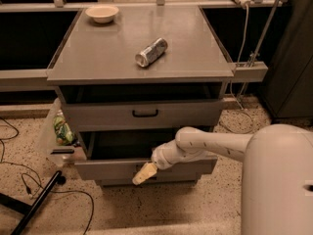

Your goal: Open middle drawer

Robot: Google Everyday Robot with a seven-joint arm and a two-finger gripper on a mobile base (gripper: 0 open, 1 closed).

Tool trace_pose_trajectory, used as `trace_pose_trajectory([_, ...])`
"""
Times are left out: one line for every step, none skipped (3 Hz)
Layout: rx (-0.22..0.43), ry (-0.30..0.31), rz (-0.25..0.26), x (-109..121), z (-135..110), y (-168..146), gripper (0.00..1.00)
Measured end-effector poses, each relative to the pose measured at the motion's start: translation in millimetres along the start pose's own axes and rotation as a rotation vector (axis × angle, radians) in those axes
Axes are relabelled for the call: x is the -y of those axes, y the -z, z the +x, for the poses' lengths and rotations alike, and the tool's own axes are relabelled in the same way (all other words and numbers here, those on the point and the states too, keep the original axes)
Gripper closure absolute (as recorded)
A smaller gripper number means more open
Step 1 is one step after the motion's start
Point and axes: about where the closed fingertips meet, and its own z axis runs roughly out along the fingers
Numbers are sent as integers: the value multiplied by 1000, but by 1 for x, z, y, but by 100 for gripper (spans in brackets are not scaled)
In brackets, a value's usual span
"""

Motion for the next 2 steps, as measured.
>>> trace_pose_trajectory([0,0,0,0,0,0,0])
trace_pose_trajectory([-14,-10,-8,-5,5,-9,0])
